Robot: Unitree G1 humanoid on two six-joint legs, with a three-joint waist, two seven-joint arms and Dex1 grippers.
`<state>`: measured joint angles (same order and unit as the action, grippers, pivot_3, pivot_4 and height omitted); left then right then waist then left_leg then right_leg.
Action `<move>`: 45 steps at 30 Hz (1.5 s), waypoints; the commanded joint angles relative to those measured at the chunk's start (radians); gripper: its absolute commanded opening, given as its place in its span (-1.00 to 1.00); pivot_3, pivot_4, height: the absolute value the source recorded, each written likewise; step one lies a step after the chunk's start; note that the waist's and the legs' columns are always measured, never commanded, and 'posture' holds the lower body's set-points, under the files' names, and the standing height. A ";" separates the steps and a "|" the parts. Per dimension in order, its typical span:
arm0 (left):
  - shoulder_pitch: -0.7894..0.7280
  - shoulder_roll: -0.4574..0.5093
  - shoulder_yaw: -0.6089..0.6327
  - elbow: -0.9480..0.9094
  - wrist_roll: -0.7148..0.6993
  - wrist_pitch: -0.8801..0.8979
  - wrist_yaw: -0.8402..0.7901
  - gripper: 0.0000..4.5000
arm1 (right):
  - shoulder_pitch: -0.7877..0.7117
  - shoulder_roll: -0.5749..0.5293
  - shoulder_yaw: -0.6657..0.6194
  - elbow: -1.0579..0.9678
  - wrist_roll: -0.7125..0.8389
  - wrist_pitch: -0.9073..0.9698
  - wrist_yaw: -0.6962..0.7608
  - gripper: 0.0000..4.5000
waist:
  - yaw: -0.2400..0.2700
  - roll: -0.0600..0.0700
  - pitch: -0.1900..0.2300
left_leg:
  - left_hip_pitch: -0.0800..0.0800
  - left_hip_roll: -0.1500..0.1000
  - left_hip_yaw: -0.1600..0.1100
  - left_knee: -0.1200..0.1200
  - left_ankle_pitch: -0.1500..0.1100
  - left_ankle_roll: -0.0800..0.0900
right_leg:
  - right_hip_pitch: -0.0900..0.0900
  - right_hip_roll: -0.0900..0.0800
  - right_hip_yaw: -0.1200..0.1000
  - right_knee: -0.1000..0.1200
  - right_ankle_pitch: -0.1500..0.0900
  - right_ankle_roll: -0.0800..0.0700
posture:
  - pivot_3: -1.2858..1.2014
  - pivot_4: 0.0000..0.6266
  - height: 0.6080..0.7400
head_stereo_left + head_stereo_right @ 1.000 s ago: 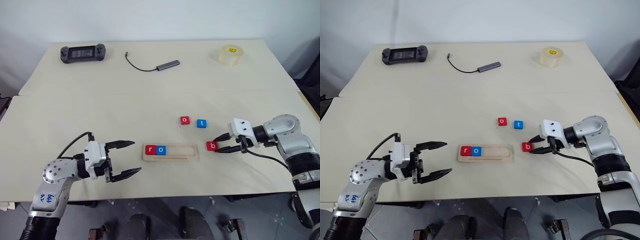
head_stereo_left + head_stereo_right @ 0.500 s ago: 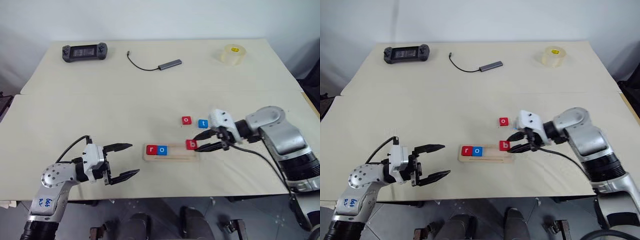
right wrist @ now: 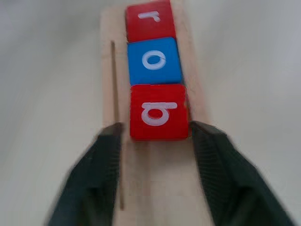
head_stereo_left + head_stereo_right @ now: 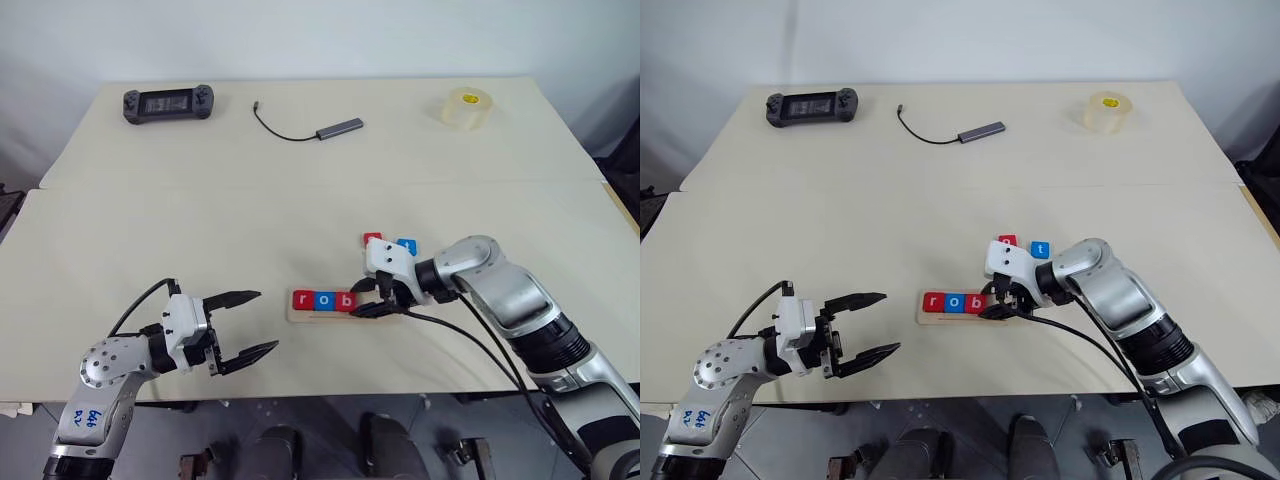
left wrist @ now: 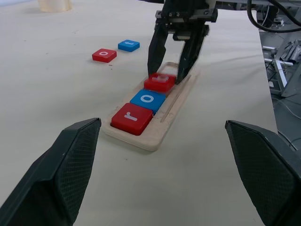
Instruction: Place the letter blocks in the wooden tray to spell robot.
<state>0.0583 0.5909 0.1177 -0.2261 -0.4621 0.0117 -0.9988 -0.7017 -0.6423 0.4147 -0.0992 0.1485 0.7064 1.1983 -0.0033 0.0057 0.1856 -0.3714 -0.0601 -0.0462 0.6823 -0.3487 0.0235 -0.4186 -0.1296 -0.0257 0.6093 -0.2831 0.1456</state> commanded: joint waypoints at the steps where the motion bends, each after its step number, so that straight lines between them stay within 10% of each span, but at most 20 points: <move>1: 0.012 0.003 0.016 -0.041 -0.012 -0.004 0.007 1.00 | -0.023 -0.003 -0.011 -0.036 0.007 0.008 -0.004 0.57 | 0.001 0.000 0.000 | 0.000 0.000 0.000 0.000 0.000 0.000 | 0.000 0.000 0.000 0.000 0.000 0.000 | 0.03 -0.52 1.00; 4: 0.006 -0.001 0.012 -0.036 -0.011 -0.005 0.010 1.00 | -0.029 -0.011 -0.052 -0.064 0.041 0.034 -0.002 0.99 | 0.001 0.000 0.000 | 0.000 0.000 0.000 0.000 0.000 0.000 | 0.000 0.000 0.000 0.000 0.000 0.000 | 0.03 -0.52 1.00; 11: -0.004 -0.004 0.007 -0.024 -0.008 -0.009 0.010 1.00 | 0.046 -0.080 -0.178 -0.087 0.086 0.002 -0.033 0.99 | 0.005 0.000 0.000 | 0.000 -0.001 0.000 0.000 0.000 0.000 | 0.000 0.000 0.000 -0.001 0.000 0.000 | 0.03 -0.52 1.00; 27: -0.130 0.000 0.037 0.137 -0.035 0.036 -0.008 1.00 | 0.864 0.050 -0.973 -0.132 0.241 -0.640 -0.186 0.99 | 0.026 0.000 0.000 | 0.004 0.000 0.000 -0.001 -0.001 0.001 | 0.005 0.001 0.000 -0.001 0.000 0.001 | 0.03 -0.52 1.00; 35: -0.164 -0.003 0.033 0.168 -0.014 0.023 -0.018 1.00 | 0.811 0.062 -0.917 -0.086 0.294 -0.636 -0.257 0.99 | -0.001 0.000 0.000 | 0.008 0.001 0.004 -0.001 0.000 0.001 | 0.006 0.002 0.004 -0.001 0.000 0.001 | 0.03 -0.52 1.00; 45: -0.131 -0.024 0.037 0.140 0.000 0.009 0.012 1.00 | 0.385 -0.071 -0.575 -0.073 0.233 -0.073 -0.449 0.99 | 0.002 0.000 0.000 | 0.008 0.002 0.003 -0.001 0.000 0.000 | 0.005 -0.002 0.004 -0.001 0.000 0.000 | 0.03 -0.52 1.00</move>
<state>-0.0801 0.5686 0.1396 -0.0641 -0.4645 0.0407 -0.9992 -0.2809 -0.6939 -0.1975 -0.1795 0.4058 0.5567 0.7830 -0.0010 0.0061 0.1853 -0.3638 -0.0579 -0.0437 0.6817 -0.3487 0.0231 -0.4136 -0.1315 -0.0217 0.6080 -0.2833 0.1452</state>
